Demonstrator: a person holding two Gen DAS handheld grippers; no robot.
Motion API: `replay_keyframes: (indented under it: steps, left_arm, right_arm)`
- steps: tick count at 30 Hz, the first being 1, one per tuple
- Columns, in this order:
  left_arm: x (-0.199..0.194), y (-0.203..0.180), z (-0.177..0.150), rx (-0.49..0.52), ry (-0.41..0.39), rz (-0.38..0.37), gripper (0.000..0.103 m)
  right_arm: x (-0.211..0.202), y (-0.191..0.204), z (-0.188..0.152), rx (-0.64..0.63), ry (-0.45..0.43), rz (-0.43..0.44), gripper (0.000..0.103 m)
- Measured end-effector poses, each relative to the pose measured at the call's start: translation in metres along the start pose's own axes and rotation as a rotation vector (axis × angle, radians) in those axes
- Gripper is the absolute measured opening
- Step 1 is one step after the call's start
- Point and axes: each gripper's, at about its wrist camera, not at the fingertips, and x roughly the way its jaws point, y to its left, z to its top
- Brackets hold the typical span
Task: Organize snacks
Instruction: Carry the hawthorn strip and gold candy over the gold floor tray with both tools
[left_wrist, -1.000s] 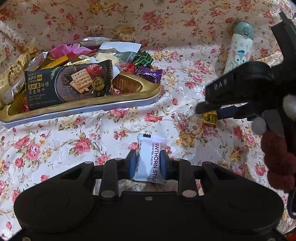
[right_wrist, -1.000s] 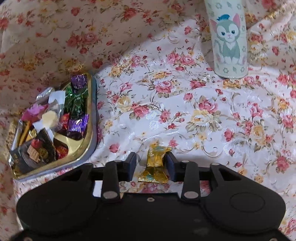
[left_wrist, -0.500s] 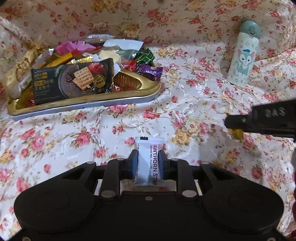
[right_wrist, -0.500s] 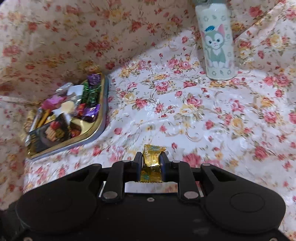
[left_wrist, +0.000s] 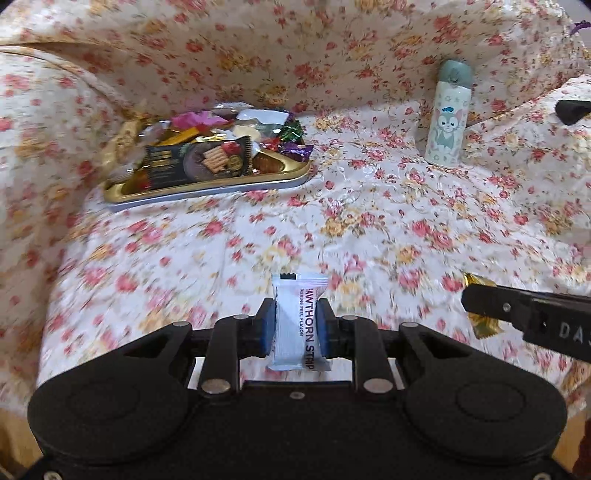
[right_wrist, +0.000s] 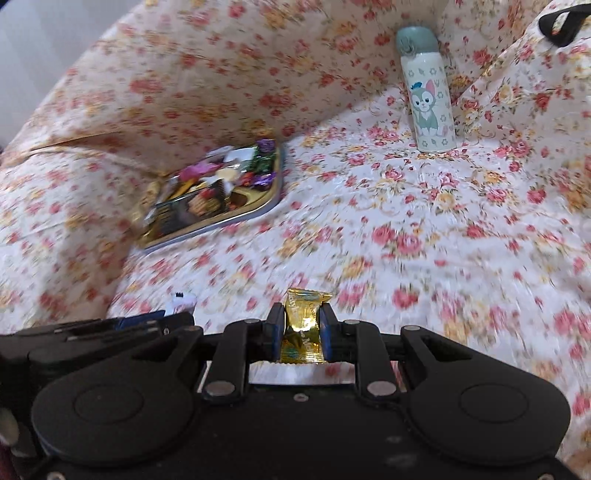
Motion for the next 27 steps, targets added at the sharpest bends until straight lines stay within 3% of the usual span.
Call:
replay_keyframes:
  steps: [7, 14, 25, 27]
  left_arm:
    - [-0.038, -0.005, -0.045, -0.038, 0.0, 0.006, 0.03]
    - [-0.053, 0.002, -0.081, -0.087, 0.027, -0.026, 0.03]
    - [-0.014, 0.016, -0.056, -0.094, 0.04, 0.028, 0.031]
    - [-0.001, 0.012, -0.052, -0.093, 0.05, 0.026, 0.037]
  right_arm:
    - [-0.047, 0.005, -0.056, -0.012, -0.013, 0.042, 0.022]
    - [-0.064, 0.005, -0.093, 0.004, -0.003, 0.061, 0.022]
    - [-0.052, 0.003, -0.088, 0.013, 0.011, 0.037, 0.022]
    - [-0.046, 0.003, -0.087, 0.007, 0.021, 0.029, 0.022]
